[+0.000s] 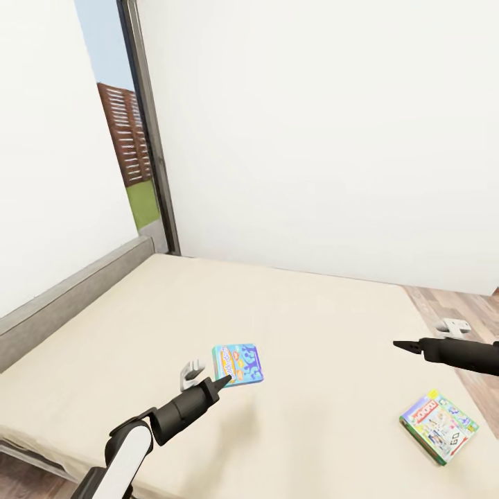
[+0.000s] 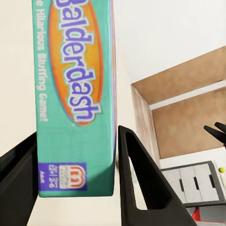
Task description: Put all the toys in the child's room - the three board games (two on the bed and one on the table), the two jigsaw puzzles on the table, and the tennis ball on the table - inside the toy box on the table in the child's room.
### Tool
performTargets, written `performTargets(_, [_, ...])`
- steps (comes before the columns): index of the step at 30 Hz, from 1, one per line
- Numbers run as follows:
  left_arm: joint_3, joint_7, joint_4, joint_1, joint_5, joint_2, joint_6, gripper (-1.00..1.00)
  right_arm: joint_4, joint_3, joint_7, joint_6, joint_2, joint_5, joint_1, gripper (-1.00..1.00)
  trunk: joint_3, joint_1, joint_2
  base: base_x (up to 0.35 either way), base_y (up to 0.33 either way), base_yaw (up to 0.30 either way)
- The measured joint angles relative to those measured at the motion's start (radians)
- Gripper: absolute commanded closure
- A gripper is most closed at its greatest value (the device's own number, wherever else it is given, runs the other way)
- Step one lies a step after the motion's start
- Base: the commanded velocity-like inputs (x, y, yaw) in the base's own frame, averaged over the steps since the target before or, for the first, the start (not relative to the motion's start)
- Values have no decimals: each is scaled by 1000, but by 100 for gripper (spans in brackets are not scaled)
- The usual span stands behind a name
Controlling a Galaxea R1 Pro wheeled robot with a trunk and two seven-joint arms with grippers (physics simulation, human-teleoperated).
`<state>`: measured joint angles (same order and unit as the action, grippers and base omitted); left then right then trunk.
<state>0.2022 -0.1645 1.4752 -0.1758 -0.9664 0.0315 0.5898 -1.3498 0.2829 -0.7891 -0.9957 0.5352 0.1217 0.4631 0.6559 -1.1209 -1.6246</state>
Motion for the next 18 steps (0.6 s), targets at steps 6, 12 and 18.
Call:
performTargets(6, [0,1,-1,0,0,0,0,100,0,1,0,0,0,0,0,-100,-19,23,42,0,0,-15])
performTargets(12, [0,3,-1,0,0,0,1,100,0,0,0,-1,0,0,0,-100,-41,46,84,0,0,-108])
performTargets(18, [0,6,-3,0,2,-1,0,100,0,2,3,-3,0,0,1,-100,-65,69,126,0,0,-163])
